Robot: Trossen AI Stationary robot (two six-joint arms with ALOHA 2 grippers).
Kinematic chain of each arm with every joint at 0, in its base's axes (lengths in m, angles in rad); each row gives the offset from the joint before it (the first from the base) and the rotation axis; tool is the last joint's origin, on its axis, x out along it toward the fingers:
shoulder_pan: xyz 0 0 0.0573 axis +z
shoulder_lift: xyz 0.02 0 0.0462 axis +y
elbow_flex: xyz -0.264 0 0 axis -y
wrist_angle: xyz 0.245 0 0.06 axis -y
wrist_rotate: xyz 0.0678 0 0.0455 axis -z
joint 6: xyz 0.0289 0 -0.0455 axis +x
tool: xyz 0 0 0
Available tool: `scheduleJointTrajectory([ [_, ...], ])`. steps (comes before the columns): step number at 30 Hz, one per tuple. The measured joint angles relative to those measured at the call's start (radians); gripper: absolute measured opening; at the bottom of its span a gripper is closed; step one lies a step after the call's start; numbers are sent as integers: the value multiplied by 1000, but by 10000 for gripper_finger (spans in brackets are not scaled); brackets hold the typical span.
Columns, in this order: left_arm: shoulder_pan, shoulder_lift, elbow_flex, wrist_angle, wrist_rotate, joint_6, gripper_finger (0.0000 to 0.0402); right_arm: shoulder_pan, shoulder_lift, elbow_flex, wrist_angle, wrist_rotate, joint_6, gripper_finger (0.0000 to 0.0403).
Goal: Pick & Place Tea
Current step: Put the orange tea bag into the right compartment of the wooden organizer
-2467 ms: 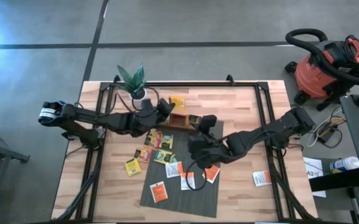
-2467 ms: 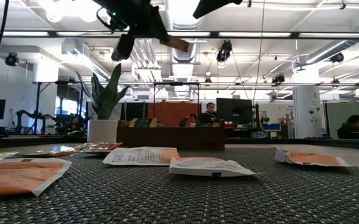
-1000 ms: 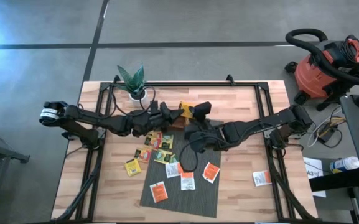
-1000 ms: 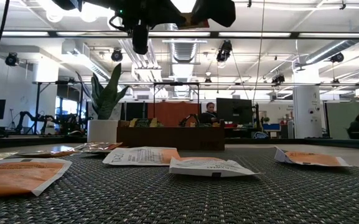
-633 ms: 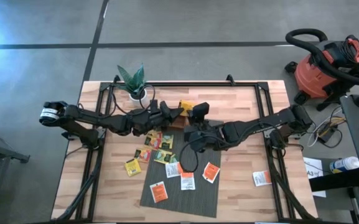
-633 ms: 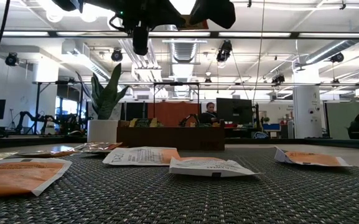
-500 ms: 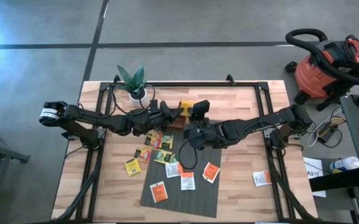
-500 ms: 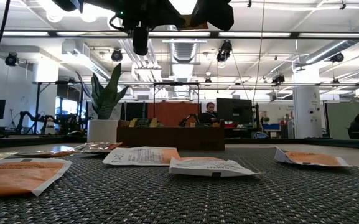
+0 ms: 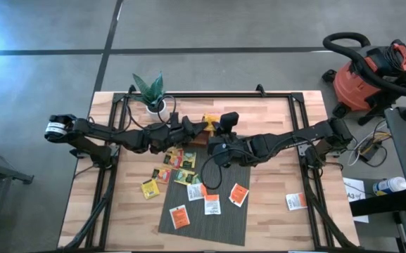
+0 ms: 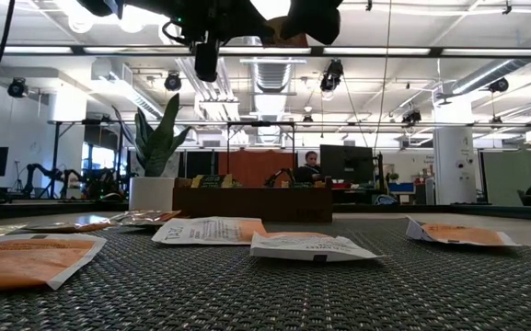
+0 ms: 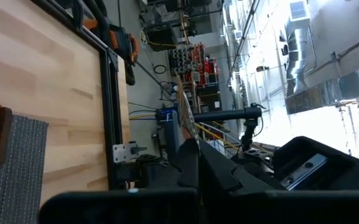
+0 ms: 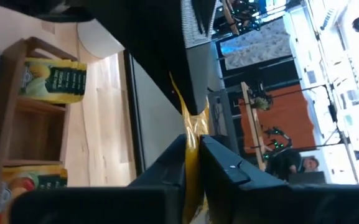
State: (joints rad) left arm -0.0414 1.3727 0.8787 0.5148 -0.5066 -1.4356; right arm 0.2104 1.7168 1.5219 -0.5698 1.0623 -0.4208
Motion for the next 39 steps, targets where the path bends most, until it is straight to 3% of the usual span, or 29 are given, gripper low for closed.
scheduleJointTrajectory([
  [9,-1,0,0,0,0,23,70,1,0,0,-35,-1,127,15],
  [14,10,-6,0,-40,-10,110,107,1,-3,0,-170,-18,382,15],
  [18,24,-21,0,-49,-10,278,114,1,-16,0,-267,-81,619,14],
  [25,52,-41,0,-123,229,580,115,-3,-76,0,-267,-248,872,14],
  [31,53,-98,0,-273,250,777,115,-15,-190,-116,-47,-415,957,14],
  [36,48,-197,-1,-348,246,855,115,-18,-363,-357,217,-434,1092,13],
  [39,43,-262,-4,-346,244,889,115,-19,-478,-545,474,-433,1149,13],
])
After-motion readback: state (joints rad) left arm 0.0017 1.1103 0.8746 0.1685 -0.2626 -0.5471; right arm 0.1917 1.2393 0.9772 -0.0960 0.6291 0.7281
